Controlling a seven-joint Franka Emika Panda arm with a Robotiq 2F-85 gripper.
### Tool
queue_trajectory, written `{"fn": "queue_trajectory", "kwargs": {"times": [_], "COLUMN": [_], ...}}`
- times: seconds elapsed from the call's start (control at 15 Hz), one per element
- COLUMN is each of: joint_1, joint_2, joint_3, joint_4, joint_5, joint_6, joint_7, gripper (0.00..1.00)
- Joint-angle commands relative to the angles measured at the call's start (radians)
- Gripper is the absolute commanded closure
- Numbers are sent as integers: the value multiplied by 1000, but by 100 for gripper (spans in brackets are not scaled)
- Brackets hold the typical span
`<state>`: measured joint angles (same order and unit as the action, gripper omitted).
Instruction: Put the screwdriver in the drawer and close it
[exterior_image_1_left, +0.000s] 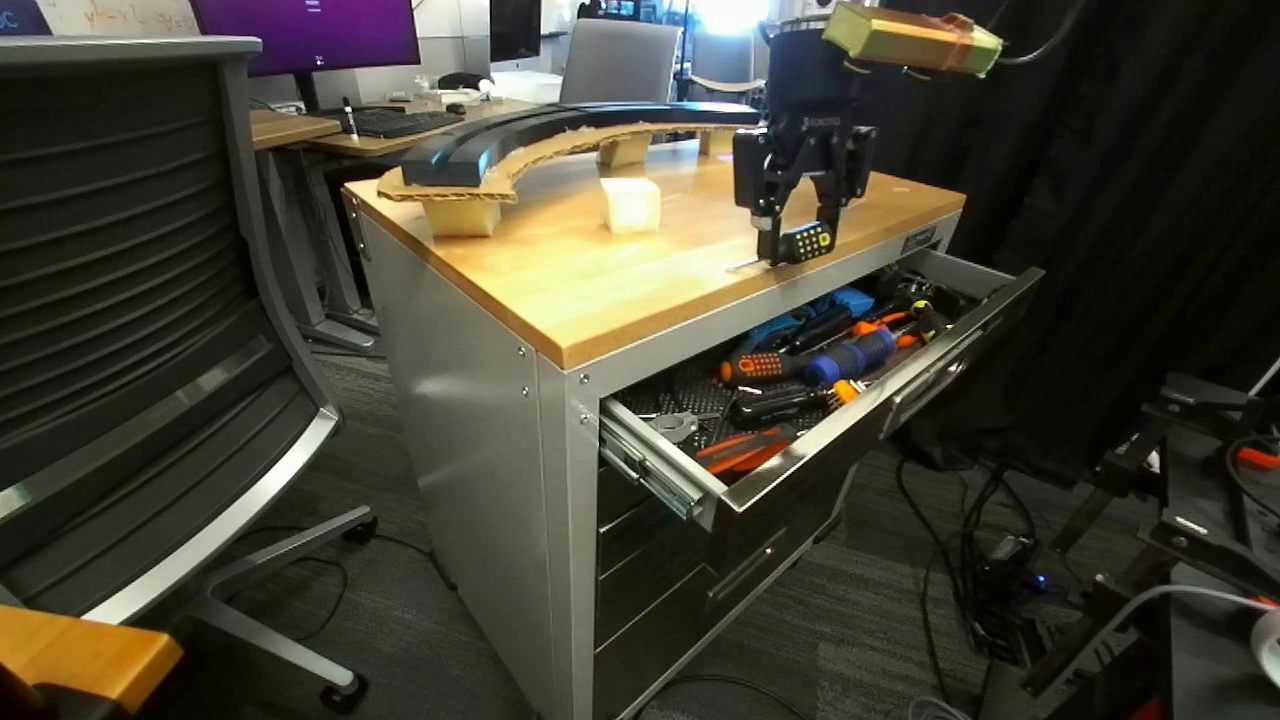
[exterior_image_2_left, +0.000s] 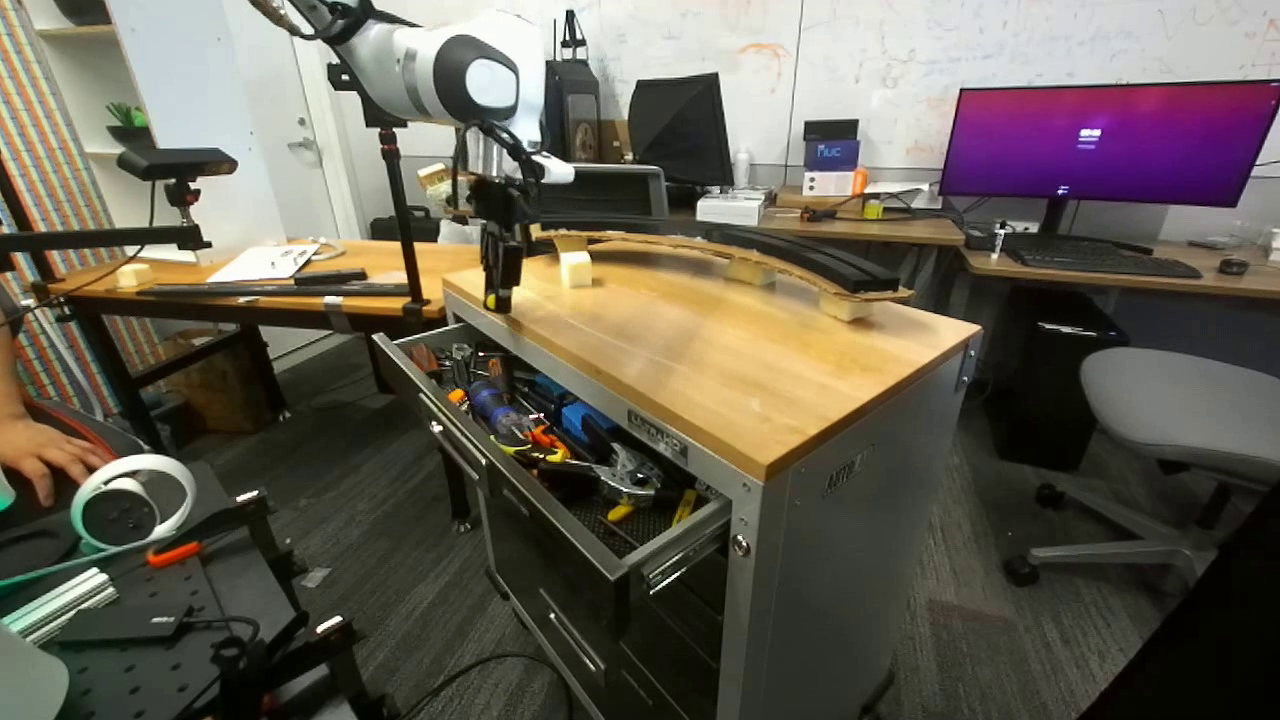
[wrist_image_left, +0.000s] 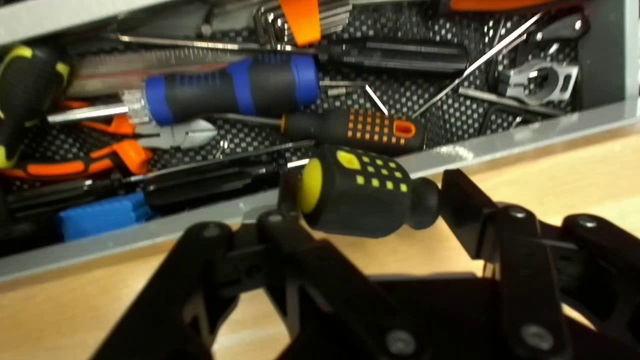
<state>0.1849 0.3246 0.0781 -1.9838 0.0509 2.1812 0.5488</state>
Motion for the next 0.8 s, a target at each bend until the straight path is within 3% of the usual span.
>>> {"fn": "queue_trajectory", "kwargs": {"times": [0.0, 0.2, 0.27, 0.53, 0.73], "joint_1": [10, 18, 24, 59, 84], "joint_2": [-94, -101, -100, -113, -138], "joint_3": [34, 64, 71, 72, 40], "joint_4": [-119, -155, -162, -199, -235], "joint_5": [76, 134, 144, 108, 21], "joint_6": [4, 50, 63, 159, 85], "joint_7": [-24, -23, -19, 34, 188], "gripper": [55, 55, 8, 0, 0]}}
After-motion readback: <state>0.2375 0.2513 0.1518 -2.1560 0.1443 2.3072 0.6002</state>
